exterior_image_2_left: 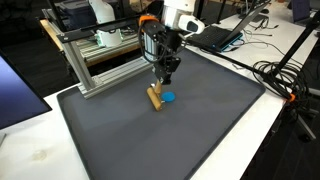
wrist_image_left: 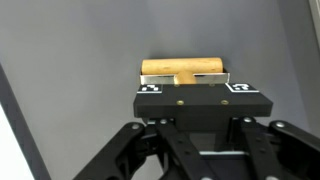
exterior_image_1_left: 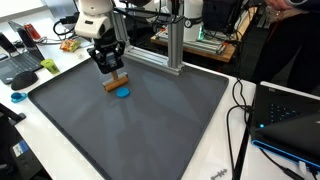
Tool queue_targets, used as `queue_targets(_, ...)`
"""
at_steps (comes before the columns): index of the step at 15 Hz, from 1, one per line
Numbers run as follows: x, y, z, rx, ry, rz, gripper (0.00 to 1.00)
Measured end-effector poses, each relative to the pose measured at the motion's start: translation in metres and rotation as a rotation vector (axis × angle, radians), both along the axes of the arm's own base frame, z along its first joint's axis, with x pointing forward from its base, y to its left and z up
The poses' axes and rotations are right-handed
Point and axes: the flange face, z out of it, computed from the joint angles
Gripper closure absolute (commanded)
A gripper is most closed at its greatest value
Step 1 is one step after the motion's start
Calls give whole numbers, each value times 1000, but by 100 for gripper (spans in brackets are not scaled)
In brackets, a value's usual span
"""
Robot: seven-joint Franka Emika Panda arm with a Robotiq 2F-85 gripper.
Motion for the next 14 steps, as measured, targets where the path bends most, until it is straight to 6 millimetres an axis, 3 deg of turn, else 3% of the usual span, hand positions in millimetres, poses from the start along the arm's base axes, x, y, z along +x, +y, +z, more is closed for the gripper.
queue_targets(4, 3, 1, 0, 1, 8, -4, 78)
queue_targets(9, 5, 20, 2, 14, 4, 25, 78)
queue_targets(14, 5, 25, 2, 17, 6, 33, 78)
